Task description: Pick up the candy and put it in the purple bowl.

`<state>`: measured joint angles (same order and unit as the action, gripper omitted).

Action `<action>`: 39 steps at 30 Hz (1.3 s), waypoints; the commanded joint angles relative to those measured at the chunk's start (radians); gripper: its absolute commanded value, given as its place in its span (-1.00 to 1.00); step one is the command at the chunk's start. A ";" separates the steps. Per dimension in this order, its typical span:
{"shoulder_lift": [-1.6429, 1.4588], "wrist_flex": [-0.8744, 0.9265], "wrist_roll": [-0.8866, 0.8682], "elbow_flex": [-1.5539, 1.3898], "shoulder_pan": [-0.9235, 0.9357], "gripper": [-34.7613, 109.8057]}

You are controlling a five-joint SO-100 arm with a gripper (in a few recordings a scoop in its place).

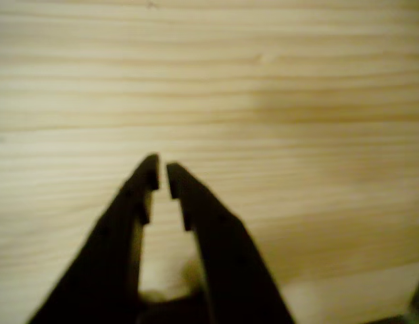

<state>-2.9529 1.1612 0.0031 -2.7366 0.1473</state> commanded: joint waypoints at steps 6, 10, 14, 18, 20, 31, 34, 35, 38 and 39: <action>-0.144 0.017 -0.075 -0.103 -0.006 -0.53; -0.199 0.018 -0.089 -0.156 -0.032 -0.53; -0.261 0.021 -0.089 -0.196 -0.011 -0.53; -0.308 0.041 -0.097 -0.222 -0.006 -0.53; -0.318 0.043 -0.106 -0.224 -0.017 -0.53; -0.345 0.057 -0.109 -0.232 -0.029 -0.53; -0.345 0.057 -0.109 -0.232 -0.029 -0.53; -0.345 0.057 -0.109 -0.232 -0.029 -0.53; -0.345 0.057 -0.109 -0.232 -0.029 -0.53; -0.345 0.057 -0.109 -0.232 -0.029 -0.53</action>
<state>-3.2674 1.2011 -0.0982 -2.9851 0.0982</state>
